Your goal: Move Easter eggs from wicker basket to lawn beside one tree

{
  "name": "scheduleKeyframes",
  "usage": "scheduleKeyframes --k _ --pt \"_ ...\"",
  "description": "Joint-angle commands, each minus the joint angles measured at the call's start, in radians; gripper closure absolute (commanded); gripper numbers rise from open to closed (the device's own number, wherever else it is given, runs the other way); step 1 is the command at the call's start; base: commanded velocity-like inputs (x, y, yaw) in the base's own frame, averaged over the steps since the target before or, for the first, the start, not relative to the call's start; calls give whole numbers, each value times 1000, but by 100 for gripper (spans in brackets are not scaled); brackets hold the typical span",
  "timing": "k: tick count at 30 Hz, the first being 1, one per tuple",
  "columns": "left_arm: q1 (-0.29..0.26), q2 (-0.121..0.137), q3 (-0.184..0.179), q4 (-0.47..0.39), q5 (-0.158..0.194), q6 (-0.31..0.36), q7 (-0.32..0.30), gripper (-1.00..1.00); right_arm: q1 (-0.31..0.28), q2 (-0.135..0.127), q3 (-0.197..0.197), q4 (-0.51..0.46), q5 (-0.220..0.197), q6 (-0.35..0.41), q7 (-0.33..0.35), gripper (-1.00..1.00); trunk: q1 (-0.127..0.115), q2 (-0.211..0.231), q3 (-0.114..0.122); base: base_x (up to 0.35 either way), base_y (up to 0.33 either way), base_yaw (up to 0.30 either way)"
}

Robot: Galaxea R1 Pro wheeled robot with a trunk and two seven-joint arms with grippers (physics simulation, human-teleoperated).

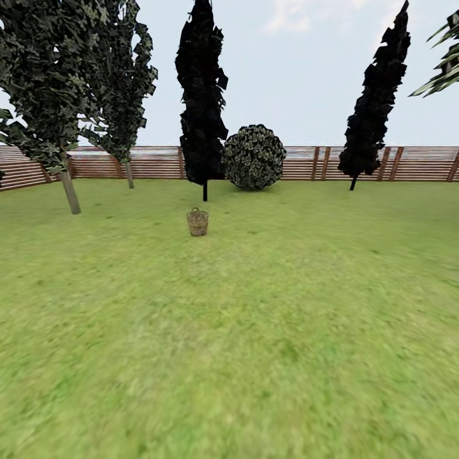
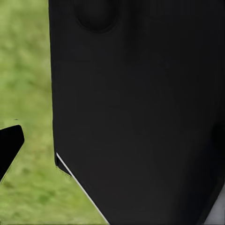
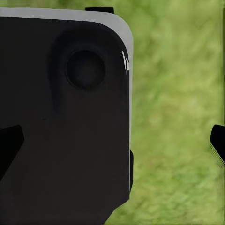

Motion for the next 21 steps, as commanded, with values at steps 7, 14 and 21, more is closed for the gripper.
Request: scheduleKeyframes --k 7,14,21 --pt "1 0 0 -3 8 -1 0 -100 -1 0 1 3 -3 -2 -1 -100 1 0 -1 334 0 0" --pt "1 1 -1 -2 7 -1 0 -100 -1 0 1 3 -3 -2 -1 -100 1 0 -1 334 0 0" --pt "1 1 -1 -2 7 -1 0 -100 -1 0 1 3 -3 -2 -1 -100 1 0 -1 334 0 0"
